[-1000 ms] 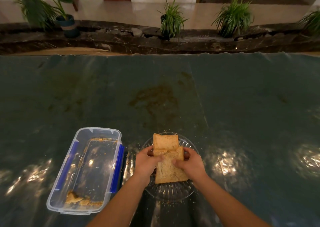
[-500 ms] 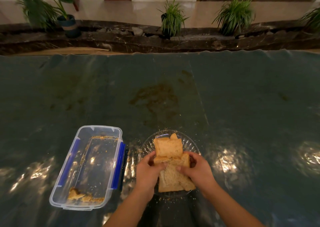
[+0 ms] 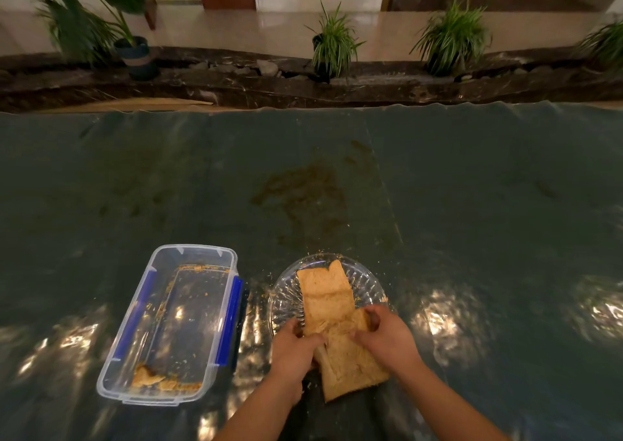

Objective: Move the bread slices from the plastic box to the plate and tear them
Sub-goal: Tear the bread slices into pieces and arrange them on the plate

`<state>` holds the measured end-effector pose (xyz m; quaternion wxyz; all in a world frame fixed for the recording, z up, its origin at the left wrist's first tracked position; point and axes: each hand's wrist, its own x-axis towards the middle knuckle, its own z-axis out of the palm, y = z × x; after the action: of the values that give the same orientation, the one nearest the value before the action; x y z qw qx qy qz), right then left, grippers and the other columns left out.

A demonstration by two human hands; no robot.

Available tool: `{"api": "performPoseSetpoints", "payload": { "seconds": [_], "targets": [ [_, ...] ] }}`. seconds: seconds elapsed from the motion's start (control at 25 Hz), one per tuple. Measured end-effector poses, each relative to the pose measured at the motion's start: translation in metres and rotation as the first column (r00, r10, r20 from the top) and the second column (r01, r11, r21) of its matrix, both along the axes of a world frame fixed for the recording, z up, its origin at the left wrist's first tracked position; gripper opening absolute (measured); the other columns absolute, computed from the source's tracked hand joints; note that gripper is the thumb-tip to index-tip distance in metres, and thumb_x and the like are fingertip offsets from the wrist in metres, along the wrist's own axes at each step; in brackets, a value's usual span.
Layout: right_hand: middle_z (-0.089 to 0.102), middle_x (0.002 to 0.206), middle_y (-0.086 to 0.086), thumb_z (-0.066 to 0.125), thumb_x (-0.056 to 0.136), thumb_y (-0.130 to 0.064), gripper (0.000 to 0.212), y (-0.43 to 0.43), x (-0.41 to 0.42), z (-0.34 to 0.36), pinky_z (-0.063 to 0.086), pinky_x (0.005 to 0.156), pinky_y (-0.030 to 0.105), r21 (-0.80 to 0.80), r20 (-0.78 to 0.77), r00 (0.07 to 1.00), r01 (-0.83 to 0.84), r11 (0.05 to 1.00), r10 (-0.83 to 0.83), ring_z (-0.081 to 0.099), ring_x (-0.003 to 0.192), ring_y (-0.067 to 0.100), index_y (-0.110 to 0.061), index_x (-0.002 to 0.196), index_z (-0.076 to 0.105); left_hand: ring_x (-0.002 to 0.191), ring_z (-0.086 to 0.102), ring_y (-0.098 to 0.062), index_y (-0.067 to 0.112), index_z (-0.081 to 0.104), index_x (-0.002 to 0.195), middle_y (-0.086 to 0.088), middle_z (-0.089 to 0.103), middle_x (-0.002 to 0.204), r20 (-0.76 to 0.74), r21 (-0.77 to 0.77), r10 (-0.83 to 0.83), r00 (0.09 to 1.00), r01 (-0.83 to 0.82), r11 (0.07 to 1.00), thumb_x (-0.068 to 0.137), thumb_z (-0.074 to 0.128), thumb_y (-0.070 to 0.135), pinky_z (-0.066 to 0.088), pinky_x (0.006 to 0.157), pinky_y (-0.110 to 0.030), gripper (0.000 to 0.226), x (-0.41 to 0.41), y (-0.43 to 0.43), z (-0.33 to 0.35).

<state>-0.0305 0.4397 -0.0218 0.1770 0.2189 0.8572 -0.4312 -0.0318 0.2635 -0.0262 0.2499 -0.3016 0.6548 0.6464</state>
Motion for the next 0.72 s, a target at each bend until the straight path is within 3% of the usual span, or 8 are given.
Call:
{"api": "performPoseSetpoints", "payload": {
  "seconds": [0.08,0.16,0.28,0.32,0.44,0.52,0.6,0.72],
  "targets": [
    [0.068,0.099,-0.007,0.083,0.070,-0.028,0.052,0.001,-0.004,0.001,0.053,0.076,0.031,0.002,0.005,1.000,0.007,1.000,-0.007,0.065,0.090,0.013,-0.028,0.116,0.060,0.102,0.069,-0.034,0.012,0.055,0.130,-0.017,0.065,0.117,-0.045,-0.069,-0.020,0.999,0.017,0.997,0.070,0.076,0.010,0.058,0.089,-0.055,0.064,-0.004,0.001,0.005],
    [0.072,0.100,-0.001,0.085,0.068,-0.022,0.053,0.001,-0.008,-0.002,0.060,0.079,0.041,-0.156,0.038,0.996,0.080,0.985,-0.075,0.070,0.089,0.017,-0.028,0.114,0.060,0.109,0.064,-0.033,0.015,0.060,0.127,-0.016,0.061,0.122,-0.076,-0.110,-0.048,0.996,0.040,0.993,0.067,0.076,0.016,0.056,0.092,-0.054,0.062,-0.006,0.002,0.008],
    [0.071,0.104,0.001,0.087,0.068,-0.019,0.056,0.001,-0.011,-0.005,0.059,0.085,0.048,-0.272,0.045,0.990,0.141,0.952,-0.133,0.070,0.094,0.020,-0.025,0.117,0.061,0.084,0.072,-0.009,0.024,0.069,0.103,0.004,0.075,0.091,-0.086,-0.124,-0.008,0.996,-0.003,0.992,0.079,0.072,0.015,0.059,0.067,-0.029,0.027,-0.009,0.001,0.011],
    [0.070,0.107,-0.001,0.086,0.070,-0.022,0.055,0.001,-0.010,-0.006,0.058,0.087,0.045,-0.221,0.029,0.993,0.115,0.968,-0.111,0.068,0.097,0.018,-0.026,0.119,0.061,0.075,0.073,-0.007,0.026,0.068,0.095,0.005,0.076,0.082,-0.078,-0.126,-0.009,0.997,-0.001,0.992,0.082,0.069,0.016,0.057,0.061,-0.027,0.017,-0.011,0.000,0.011],
    [0.065,0.110,-0.007,0.078,0.075,-0.039,0.046,0.001,-0.012,-0.008,0.053,0.086,0.032,0.021,-0.032,0.999,-0.018,1.000,0.018,0.064,0.098,0.010,-0.025,0.116,0.063,0.079,0.070,-0.017,0.030,0.060,0.089,-0.002,0.074,0.083,-0.071,-0.227,-0.064,0.995,0.046,0.973,0.085,0.066,0.023,0.056,0.070,-0.038,0.010,-0.022,-0.004,0.011],
    [0.067,0.103,-0.004,0.071,0.081,-0.046,0.036,0.002,-0.023,-0.005,0.053,0.079,0.032,0.051,-0.069,0.997,0.027,0.998,-0.023,0.064,0.089,0.012,-0.022,0.108,0.065,0.074,0.062,-0.007,0.035,0.054,0.088,0.007,0.067,0.079,-0.072,-0.311,-0.105,0.992,0.078,0.947,0.086,0.062,0.022,0.046,0.064,-0.030,0.015,-0.034,-0.005,0.009],
    [0.070,0.098,0.003,0.064,0.088,-0.042,0.033,0.000,-0.047,-0.004,0.052,0.075,0.037,0.088,-0.074,0.996,0.052,0.995,-0.045,0.064,0.085,0.020,-0.014,0.104,0.064,0.071,0.059,-0.005,0.027,0.062,0.093,0.009,0.065,0.078,-0.079,-0.358,-0.144,0.986,0.107,0.928,0.088,0.059,0.023,0.042,0.062,-0.028,0.007,-0.048,-0.003,0.007],
    [0.070,0.109,0.006,0.058,0.091,-0.034,0.039,-0.006,-0.087,-0.003,0.052,0.083,0.037,0.128,-0.018,1.000,0.015,0.992,-0.013,0.065,0.100,0.025,-0.011,0.122,0.059,0.076,0.066,-0.010,0.016,0.069,0.110,0.007,0.070,0.084,-0.068,-0.400,-0.199,0.978,0.156,0.903,0.089,0.060,0.029,0.049,0.061,-0.028,0.026,-0.063,0.002,0.002]
  ]
}}
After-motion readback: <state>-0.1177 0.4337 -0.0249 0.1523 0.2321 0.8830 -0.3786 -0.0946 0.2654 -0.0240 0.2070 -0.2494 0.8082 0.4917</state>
